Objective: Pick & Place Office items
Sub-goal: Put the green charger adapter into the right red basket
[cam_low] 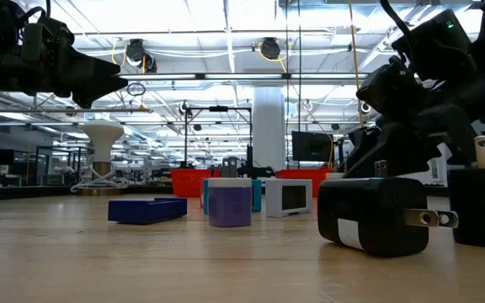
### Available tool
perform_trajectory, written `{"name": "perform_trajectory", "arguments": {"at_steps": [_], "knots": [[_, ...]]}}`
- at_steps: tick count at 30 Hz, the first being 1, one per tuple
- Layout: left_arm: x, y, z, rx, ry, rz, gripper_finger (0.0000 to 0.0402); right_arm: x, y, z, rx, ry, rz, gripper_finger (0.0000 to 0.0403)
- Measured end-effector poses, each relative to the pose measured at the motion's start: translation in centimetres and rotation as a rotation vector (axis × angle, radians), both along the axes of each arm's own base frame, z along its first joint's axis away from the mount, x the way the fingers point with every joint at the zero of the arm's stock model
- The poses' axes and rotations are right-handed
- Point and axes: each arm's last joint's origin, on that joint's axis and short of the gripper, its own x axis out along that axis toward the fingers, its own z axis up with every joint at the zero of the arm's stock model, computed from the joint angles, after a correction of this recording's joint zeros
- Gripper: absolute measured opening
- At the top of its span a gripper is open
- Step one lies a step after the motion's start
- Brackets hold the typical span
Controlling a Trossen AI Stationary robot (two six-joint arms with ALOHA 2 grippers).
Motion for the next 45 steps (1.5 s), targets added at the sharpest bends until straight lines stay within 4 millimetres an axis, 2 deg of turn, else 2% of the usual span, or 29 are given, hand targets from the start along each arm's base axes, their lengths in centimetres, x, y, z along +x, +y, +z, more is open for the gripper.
{"name": "perform_trajectory", "arguments": {"at_steps": [8, 16, 23, 28, 32, 38, 41, 45], "knots": [[0.0, 0.0, 0.0, 0.0, 0.0, 0.0, 0.0244, 0.2, 0.0, 0.5, -0.009, -0.056, 0.01, 0.0137], [0.0, 0.0, 0.0, 0.0, 0.0, 0.0, 0.0244, 0.8, 0.0, 1.8, -0.017, -0.207, 0.018, 0.0138], [0.0, 0.0, 0.0, 0.0, 0.0, 0.0, 0.0244, 1.4, -1.4, 3.0, 0.074, -0.312, -0.01, 0.0138], [0.0, 0.0, 0.0, 0.0, 0.0, 0.0, 0.0244, 3.1, -2.8, 4.5, 0.118, -0.361, -0.01, 0.0138], [0.0, 0.0, 0.0, 0.0, 0.0, 0.0, 0.0244, 5.1, -4.4, 6.1, 0.105, -0.371, -0.009, 0.0138], [0.0, 0.0, 0.0, 0.0, 0.0, 0.0, 0.0244, 7.5, -8.0, 8.5, 0.057, -0.339, -0.096, 0.0138], [0.0, 0.0, 0.0, 0.0, 0.0, 0.0, 0.0244, 7.9, -10.2, 9.3, 0.053, -0.341, -0.168, 0.0138], [0.0, 0.0, 0.0, 0.0, 0.0, 0.0, 0.0244, 7.3, -13.6, 9.8, 0.087, -0.363, -0.29, 0.0137]]}}
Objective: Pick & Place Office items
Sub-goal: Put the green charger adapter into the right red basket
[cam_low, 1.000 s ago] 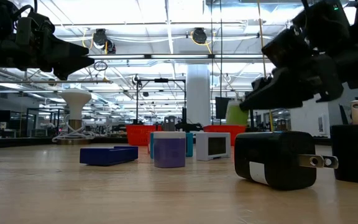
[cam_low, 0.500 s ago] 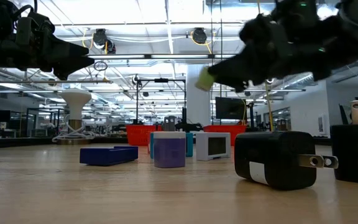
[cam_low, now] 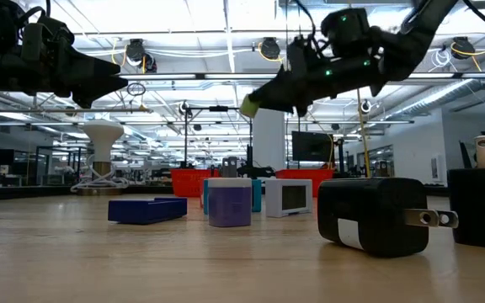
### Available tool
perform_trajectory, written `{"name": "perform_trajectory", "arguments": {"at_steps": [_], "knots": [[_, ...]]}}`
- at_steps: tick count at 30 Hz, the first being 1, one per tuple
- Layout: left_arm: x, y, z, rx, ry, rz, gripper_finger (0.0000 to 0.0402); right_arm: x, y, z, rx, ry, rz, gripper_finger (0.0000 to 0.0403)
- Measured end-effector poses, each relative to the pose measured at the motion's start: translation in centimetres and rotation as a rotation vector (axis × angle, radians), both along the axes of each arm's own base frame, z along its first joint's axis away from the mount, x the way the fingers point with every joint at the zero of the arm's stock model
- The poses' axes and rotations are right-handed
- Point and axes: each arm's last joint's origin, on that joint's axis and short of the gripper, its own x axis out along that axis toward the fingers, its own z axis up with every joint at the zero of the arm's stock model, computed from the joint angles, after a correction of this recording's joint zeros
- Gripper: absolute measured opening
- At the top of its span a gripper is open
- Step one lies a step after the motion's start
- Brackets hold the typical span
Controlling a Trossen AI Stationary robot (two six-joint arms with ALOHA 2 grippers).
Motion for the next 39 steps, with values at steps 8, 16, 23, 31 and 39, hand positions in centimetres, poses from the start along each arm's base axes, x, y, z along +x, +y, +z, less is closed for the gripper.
{"name": "perform_trajectory", "arguments": {"at_steps": [8, 16, 23, 31, 39], "knots": [[0.0, 0.0, 0.0, 0.0, 0.0, 0.0, 0.0244, -2.9, -6.6, -0.2, 0.012, 0.016, -0.277, 0.0137], [0.0, 0.0, 0.0, 0.0, 0.0, 0.0, 0.0244, -5.0, -10.1, -1.5, 0.028, 0.094, -0.41, 0.0137], [0.0, 0.0, 0.0, 0.0, 0.001, 0.0, 0.0244, -4.7, -11.0, -4.6, 0.031, 0.18, -0.442, 0.0137], [0.0, 0.0, 0.0, 0.0, 0.001, 0.0, 0.0244, -4.7, -11.5, -6.0, 0.008, 0.226, -0.51, 0.0137], [0.0, 0.0, 0.0, 0.0, 0.0, 0.0, 0.0244, -4.7, -11.5, -6.3, 0.009, 0.242, -0.51, 0.0137]]}}
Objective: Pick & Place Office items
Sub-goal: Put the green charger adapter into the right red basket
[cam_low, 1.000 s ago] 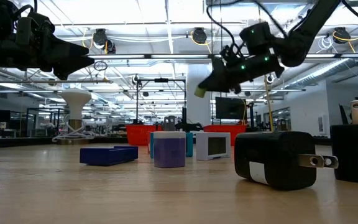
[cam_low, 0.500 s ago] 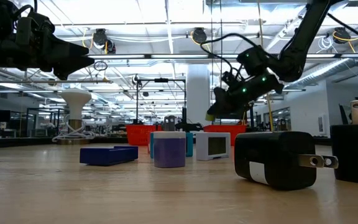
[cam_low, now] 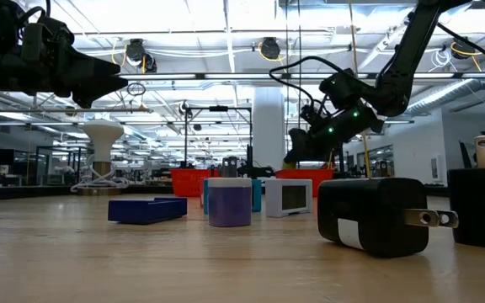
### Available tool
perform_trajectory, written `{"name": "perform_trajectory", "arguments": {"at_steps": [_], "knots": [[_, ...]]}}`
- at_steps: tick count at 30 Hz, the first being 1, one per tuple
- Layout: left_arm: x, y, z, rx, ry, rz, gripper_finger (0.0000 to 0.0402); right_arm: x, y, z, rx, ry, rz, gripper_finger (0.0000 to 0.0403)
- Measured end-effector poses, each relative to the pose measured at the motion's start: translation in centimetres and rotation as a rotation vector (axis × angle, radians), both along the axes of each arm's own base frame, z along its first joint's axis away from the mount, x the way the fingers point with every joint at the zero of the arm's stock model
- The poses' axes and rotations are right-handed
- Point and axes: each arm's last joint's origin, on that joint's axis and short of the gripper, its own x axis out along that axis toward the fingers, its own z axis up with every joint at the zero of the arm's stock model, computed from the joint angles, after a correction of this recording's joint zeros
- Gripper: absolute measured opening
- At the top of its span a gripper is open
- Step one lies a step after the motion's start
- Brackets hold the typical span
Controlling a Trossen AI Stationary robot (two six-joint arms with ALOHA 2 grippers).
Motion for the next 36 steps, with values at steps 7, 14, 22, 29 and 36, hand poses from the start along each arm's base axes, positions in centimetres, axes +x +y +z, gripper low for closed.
{"name": "perform_trajectory", "arguments": {"at_steps": [7, 14, 22, 29, 36], "knots": [[0.0, 0.0, 0.0, 0.0, 0.0, 0.0, 0.0244, -0.16, 0.13, -0.51, 0.035, 0.046, 0.001, 0.0137], [0.0, 0.0, 0.0, 0.0, 0.0, 0.0, 0.0244, -0.16, 0.13, -0.51, 0.035, 0.045, 0.0, 0.0137], [0.0, 0.0, 0.01, 0.0, 0.0, 0.0, 0.0244, -0.06, 0.04, -0.18, 0.0, 0.027, 0.006, 0.0137], [0.0, 0.0, 0.0, 0.0, 0.0, 0.0, 0.0244, -0.18, -0.11, -0.17, 0.001, 0.025, -0.012, 0.0137], [0.0, 0.0, 0.0, 0.0, 0.0, 0.0, 0.0244, -0.25, -0.1, -0.32, 0.012, 0.037, -0.026, 0.0137]]}}
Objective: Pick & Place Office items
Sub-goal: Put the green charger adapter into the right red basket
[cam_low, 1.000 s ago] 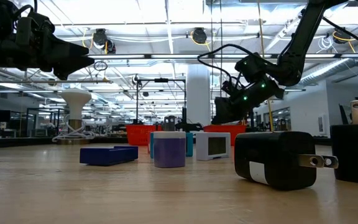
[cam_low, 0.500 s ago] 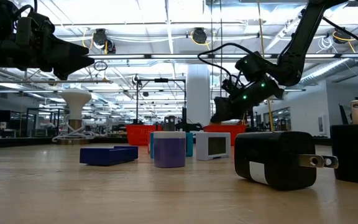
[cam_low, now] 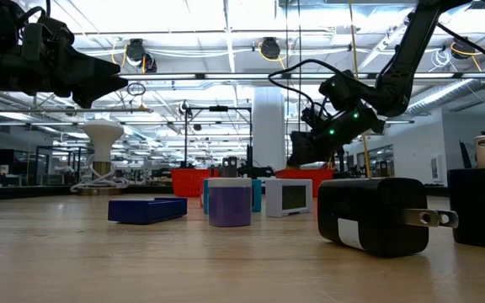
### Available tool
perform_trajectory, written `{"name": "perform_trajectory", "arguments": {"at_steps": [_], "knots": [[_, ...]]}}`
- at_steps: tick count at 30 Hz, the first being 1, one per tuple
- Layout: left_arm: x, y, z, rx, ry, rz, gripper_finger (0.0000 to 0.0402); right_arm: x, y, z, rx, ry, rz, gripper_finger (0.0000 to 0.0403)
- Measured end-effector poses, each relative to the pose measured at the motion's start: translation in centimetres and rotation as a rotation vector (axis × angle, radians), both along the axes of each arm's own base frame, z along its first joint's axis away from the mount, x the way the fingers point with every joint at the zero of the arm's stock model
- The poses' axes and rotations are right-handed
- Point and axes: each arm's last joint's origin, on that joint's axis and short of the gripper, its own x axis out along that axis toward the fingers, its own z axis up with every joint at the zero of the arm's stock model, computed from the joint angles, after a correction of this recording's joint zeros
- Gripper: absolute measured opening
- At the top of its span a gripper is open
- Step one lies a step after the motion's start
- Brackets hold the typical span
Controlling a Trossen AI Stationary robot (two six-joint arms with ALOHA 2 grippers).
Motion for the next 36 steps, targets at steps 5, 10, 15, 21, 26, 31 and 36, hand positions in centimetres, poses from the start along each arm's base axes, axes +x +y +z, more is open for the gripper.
{"name": "perform_trajectory", "arguments": {"at_steps": [5, 10, 15, 21, 26, 31, 36], "knots": [[0.0, 0.0, 0.0, 0.0, 0.0, 0.0, 0.0244, -0.1, 0.1, -0.5, 0.042, 0.03, -0.004, 0.0137], [0.0, 0.0, 0.0, 0.0, 0.0, 0.0, 0.0244, -0.2, 0.2, -0.6, 0.053, 0.043, -0.004, 0.0137], [0.0, 0.0, 0.0, 0.0, 0.0, 0.0, 0.0244, -0.3, 0.2, -0.8, 0.064, 0.056, -0.003, 0.0137], [0.0, 0.0, 0.0, 0.0, 0.0, 0.0, 0.0244, -0.3, 0.3, -0.8, 0.069, 0.062, -0.003, 0.0137], [0.0, 0.0, 0.0, 0.0, 0.0, 0.0, 0.0244, -0.4, 0.4, -1.1, 0.09, 0.087, -0.003, 0.0137], [0.0, 0.0, 0.0, 0.0, -0.001, 0.0, 0.0244, -0.4, 0.4, -1.2, 0.098, 0.094, -0.001, 0.0137], [0.0, 0.0, 0.0, 0.0, 0.0, 0.0, 0.0244, -0.4, 0.4, -1.2, 0.099, 0.095, -0.001, 0.0137]]}}
